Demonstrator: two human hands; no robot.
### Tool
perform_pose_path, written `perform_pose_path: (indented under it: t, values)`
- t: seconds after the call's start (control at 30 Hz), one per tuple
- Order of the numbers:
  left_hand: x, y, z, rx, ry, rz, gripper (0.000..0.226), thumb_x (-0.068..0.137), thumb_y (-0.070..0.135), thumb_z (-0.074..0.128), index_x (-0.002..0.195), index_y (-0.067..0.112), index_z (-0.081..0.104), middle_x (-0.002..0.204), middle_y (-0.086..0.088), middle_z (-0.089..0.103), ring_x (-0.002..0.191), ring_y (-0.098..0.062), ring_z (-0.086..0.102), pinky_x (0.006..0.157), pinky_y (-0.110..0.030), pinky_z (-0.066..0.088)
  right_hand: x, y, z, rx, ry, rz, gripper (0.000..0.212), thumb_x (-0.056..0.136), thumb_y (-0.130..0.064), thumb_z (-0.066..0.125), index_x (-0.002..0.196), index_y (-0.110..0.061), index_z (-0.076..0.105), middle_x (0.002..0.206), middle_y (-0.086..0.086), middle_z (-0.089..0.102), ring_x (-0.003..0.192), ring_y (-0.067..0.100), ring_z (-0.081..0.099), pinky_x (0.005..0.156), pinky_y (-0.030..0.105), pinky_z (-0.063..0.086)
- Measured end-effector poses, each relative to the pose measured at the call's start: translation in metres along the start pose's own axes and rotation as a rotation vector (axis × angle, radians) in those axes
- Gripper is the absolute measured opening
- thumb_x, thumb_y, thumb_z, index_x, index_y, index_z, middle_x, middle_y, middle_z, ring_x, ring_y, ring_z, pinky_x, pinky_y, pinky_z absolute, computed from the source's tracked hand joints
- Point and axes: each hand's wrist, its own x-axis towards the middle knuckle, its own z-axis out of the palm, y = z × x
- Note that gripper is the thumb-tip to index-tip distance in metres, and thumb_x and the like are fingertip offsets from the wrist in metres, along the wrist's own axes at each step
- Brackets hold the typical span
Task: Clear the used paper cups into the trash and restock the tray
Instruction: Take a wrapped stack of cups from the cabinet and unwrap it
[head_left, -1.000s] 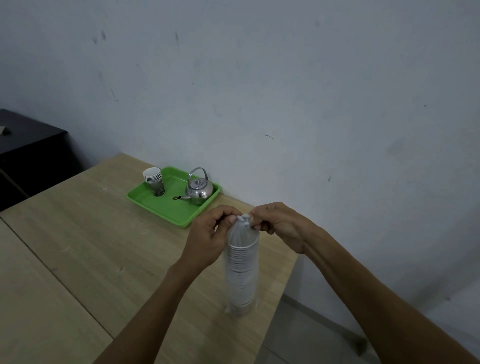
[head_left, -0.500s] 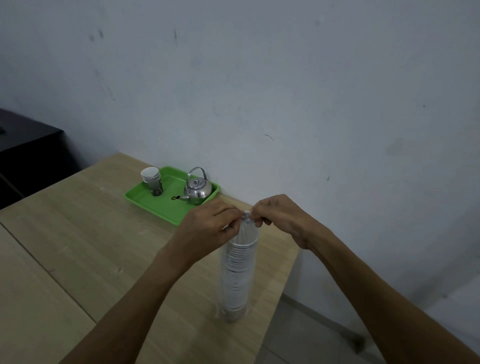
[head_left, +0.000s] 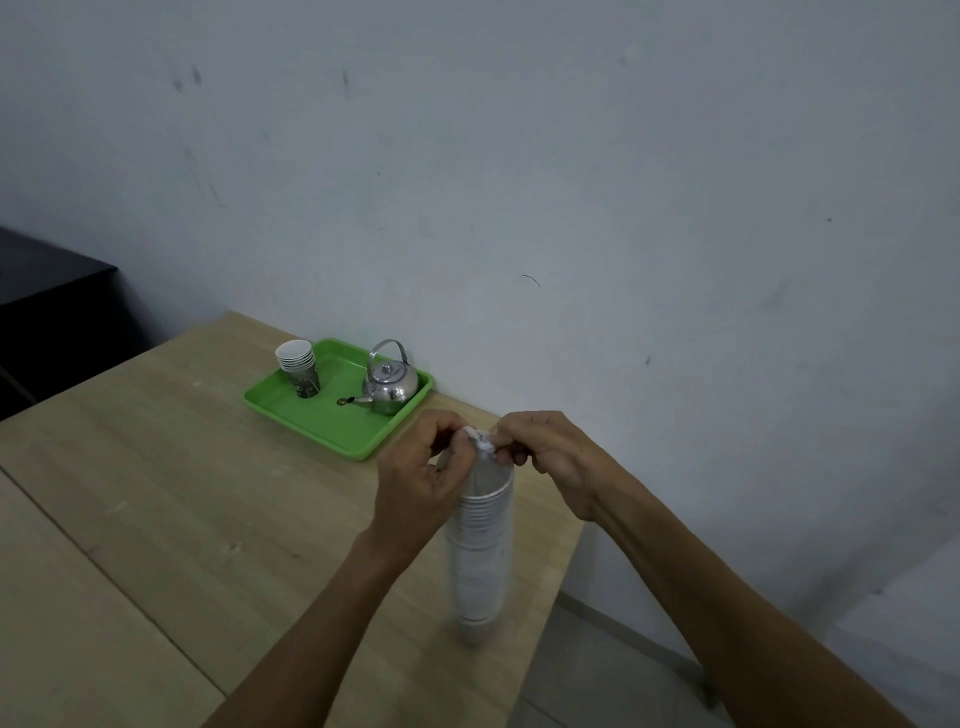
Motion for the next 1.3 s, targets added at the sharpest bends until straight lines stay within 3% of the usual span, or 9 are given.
perform_pose_path:
  t: [0.23, 0.37, 0.43, 0.57, 0.67, 0.83, 0.97, 1.1, 1.3]
  values:
    - [-0.006, 0.001, 0.011, -0.066, 0.022, -0.114, 0.017, 0.088, 0.016, 0.054, 0.085, 0.001, 0.061, 0.073, -0.004, 0.064, 0.065, -0.007, 0.058, 0.061, -0.016, 0.049, -0.004, 0.009, -0.005, 0.042, -0.015, 0.049, 0.021, 0.083, -0.015, 0.056, 0.063, -0.018, 0.063, 0.061, -0.006, 0.055, 0.062, 0.008, 0.036, 0.057, 0.024, 0.026]
    - [0.006, -0.006, 0.0, 0.036, -0.209, 0.142, 0.019, 0.084, 0.008, 0.058, 0.103, 0.009, 0.062, 0.093, -0.004, 0.067, 0.077, -0.01, 0.062, 0.069, -0.024, 0.054, -0.005, 0.013, -0.008, 0.076, -0.009, 0.044, 0.023, 0.085, -0.018, 0.057, 0.064, -0.022, 0.064, 0.065, -0.006, 0.058, 0.067, 0.009, 0.039, 0.063, 0.026, 0.027]
    - [0.016, -0.009, -0.007, 0.078, -0.292, 0.245, 0.015, 0.082, 0.004, 0.06, 0.096, 0.009, 0.063, 0.088, -0.006, 0.067, 0.072, -0.016, 0.061, 0.063, -0.031, 0.054, -0.004, 0.013, -0.009, 0.064, -0.018, 0.029, 0.019, 0.086, -0.02, 0.058, 0.068, -0.021, 0.065, 0.067, -0.007, 0.06, 0.068, 0.007, 0.043, 0.066, 0.025, 0.029]
    - [0.024, -0.007, -0.011, 0.101, -0.283, 0.298, 0.007, 0.082, 0.007, 0.057, 0.086, 0.011, 0.06, 0.075, -0.006, 0.066, 0.066, -0.019, 0.062, 0.059, -0.035, 0.051, -0.005, 0.003, -0.008, 0.053, -0.014, -0.045, 0.017, 0.087, -0.013, 0.058, 0.071, -0.011, 0.066, 0.067, -0.002, 0.063, 0.058, -0.004, 0.052, 0.06, 0.008, 0.039]
    - [0.025, -0.008, -0.01, 0.16, -0.297, 0.367, 0.007, 0.084, 0.007, 0.056, 0.086, 0.014, 0.054, 0.073, -0.007, 0.066, 0.064, -0.021, 0.062, 0.057, -0.035, 0.05, -0.001, -0.005, -0.008, 0.0, 0.04, -0.099, 0.017, 0.082, -0.006, 0.057, 0.07, -0.001, 0.068, 0.066, 0.009, 0.064, 0.061, 0.006, 0.055, 0.062, 0.014, 0.041]
    - [0.024, -0.006, -0.007, 0.093, -0.161, 0.246, 0.005, 0.086, 0.013, 0.056, 0.09, 0.015, 0.056, 0.078, -0.009, 0.069, 0.071, -0.003, 0.059, 0.065, -0.016, 0.05, 0.005, -0.003, -0.004, 0.033, 0.052, -0.147, 0.017, 0.083, -0.004, 0.055, 0.069, -0.001, 0.065, 0.064, 0.007, 0.061, 0.058, 0.004, 0.055, 0.057, 0.009, 0.04]
    - [0.02, -0.01, -0.002, 0.057, -0.141, 0.14, 0.003, 0.088, 0.017, 0.054, 0.09, 0.018, 0.056, 0.083, -0.008, 0.071, 0.072, -0.013, 0.065, 0.064, -0.032, 0.054, 0.008, 0.007, -0.004, 0.105, 0.021, -0.121, 0.014, 0.086, -0.01, 0.058, 0.077, -0.004, 0.067, 0.069, 0.004, 0.063, 0.066, 0.003, 0.057, 0.063, 0.009, 0.042]
    - [0.021, -0.018, -0.007, 0.211, -0.286, 0.181, 0.005, 0.089, 0.022, 0.052, 0.09, 0.018, 0.053, 0.079, -0.003, 0.064, 0.069, -0.013, 0.057, 0.059, -0.034, 0.05, 0.007, 0.012, -0.006, 0.117, -0.038, -0.054, 0.009, 0.085, -0.015, 0.064, 0.085, -0.007, 0.068, 0.076, -0.001, 0.067, 0.072, -0.001, 0.059, 0.068, 0.006, 0.043]
    - [0.038, -0.019, -0.017, 0.207, -0.424, 0.16, 0.023, 0.088, 0.032, 0.052, 0.087, 0.012, 0.063, 0.072, 0.003, 0.065, 0.062, -0.009, 0.059, 0.055, -0.034, 0.053, 0.007, 0.018, 0.001, 0.166, 0.013, -0.104, 0.008, 0.082, -0.001, 0.066, 0.08, -0.008, 0.067, 0.08, 0.005, 0.067, 0.078, 0.01, 0.064, 0.072, 0.016, 0.051]
